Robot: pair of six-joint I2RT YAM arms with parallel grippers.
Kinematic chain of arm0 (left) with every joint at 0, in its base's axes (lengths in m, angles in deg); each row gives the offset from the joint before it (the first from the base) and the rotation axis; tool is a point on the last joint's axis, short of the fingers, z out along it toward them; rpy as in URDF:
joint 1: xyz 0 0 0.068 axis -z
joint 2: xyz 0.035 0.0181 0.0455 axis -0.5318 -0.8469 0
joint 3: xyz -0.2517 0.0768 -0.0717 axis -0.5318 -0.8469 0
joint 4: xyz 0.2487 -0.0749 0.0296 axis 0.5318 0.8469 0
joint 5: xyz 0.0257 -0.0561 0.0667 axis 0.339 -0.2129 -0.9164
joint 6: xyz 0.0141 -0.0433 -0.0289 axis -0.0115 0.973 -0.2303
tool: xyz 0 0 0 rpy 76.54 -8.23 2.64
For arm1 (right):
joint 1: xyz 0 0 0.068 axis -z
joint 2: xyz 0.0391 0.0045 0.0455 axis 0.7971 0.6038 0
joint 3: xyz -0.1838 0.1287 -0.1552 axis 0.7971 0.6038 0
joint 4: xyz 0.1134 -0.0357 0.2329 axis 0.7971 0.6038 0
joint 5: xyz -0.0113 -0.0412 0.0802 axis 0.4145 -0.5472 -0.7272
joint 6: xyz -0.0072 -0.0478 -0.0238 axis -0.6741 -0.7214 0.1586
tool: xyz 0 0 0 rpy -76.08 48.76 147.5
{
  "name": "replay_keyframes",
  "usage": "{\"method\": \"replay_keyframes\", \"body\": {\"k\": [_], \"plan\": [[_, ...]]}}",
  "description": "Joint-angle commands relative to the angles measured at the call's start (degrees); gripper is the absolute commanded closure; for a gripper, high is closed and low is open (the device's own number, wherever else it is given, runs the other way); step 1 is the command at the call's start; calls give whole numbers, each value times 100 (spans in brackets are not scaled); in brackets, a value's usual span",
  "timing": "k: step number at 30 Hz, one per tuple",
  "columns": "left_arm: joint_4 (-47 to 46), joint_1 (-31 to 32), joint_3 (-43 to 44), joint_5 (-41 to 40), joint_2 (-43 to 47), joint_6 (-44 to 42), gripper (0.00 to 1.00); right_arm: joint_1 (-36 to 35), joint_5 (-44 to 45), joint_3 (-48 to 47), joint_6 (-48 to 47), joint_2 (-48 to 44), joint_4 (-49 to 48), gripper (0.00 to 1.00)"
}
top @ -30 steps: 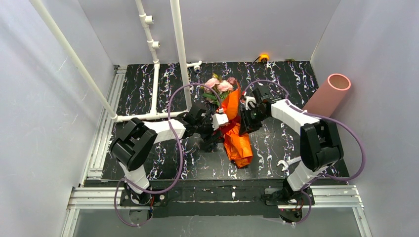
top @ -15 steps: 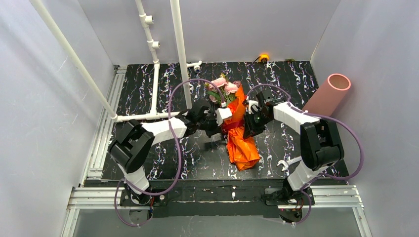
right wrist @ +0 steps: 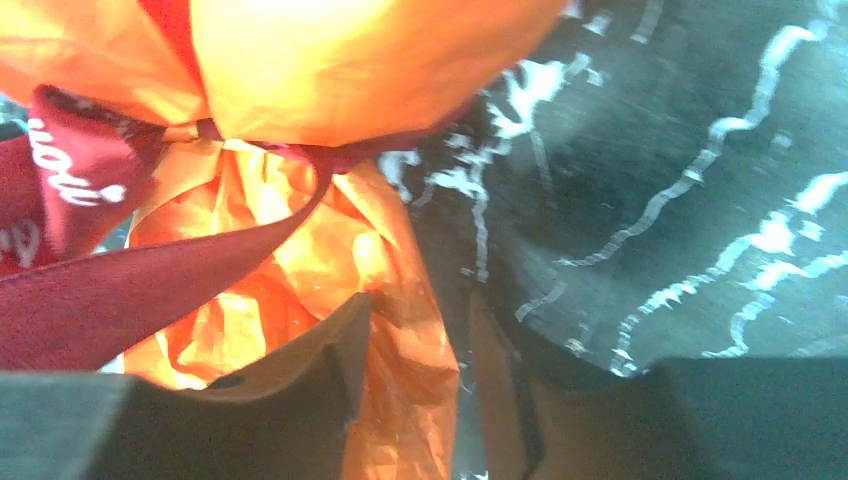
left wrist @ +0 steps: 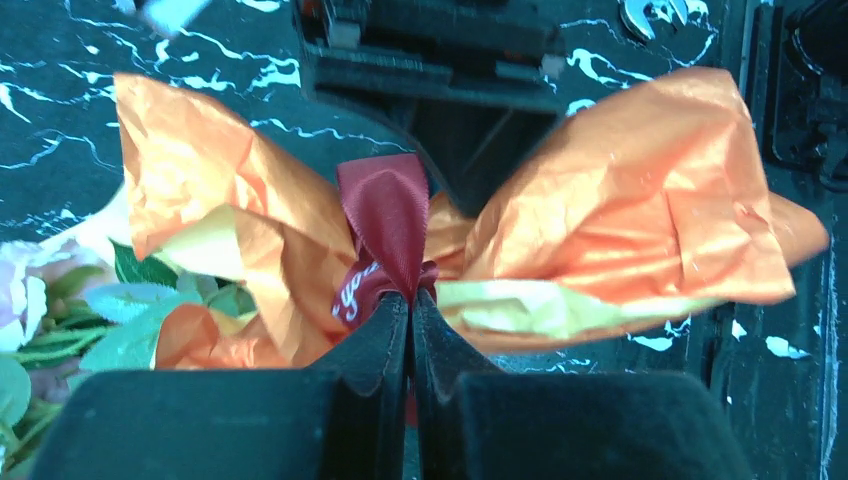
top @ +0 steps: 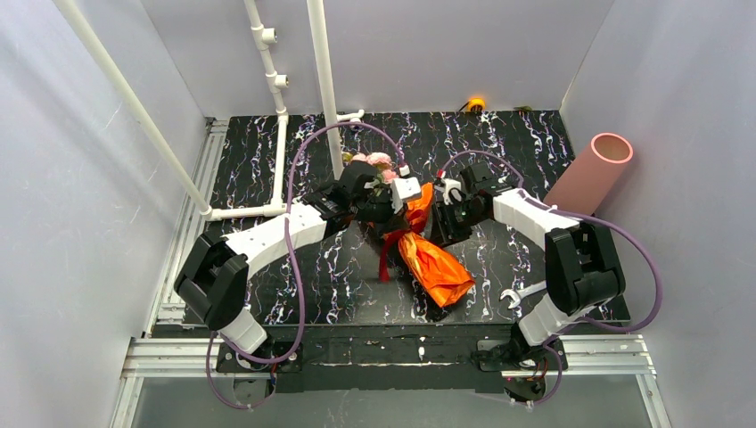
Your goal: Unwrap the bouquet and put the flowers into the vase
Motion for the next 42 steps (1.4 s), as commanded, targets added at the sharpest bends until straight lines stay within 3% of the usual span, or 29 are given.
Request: {"method": "replay_keyframes", "body": {"k": [1,7,8,10,11,13,20,24,31,35,42], "plan": [[348,13,-233,204,160,-199,100,381,530,-61,-678,40,664,45],[481,-82,-856,-35,268,-863,100,466,70,-191,-1397,-402,1051,33],[495,-105,-869,-71,268,-897,94,466,10,-206,-1510,-475,1110,32],[572,-149,-810,-48,267,-897,63,474,-122,-242,-1750,-616,1198,32],[637,-166,-761,26,285,-916,53,475,-211,-261,-1803,-704,1225,31],[690,-180,-755,152,441,-959,45,476,-416,-317,-1973,-869,1241,31],[956,-257,-1405,270,1085,-1383,45,426,-867,-531,-1490,-1130,358,33],[351,-266,-1909,41,1075,-1404,43,240,-765,-797,-1099,-803,169,36],[-362,-7,-1936,-380,513,-1215,38,-87,-78,-774,-971,-458,23,41],[-570,239,-2033,-505,329,-1051,29,-55,263,-818,-1207,-103,38,47],[-827,289,-2094,-644,171,-794,28,-14,398,-637,-1944,133,-342,49]]}}
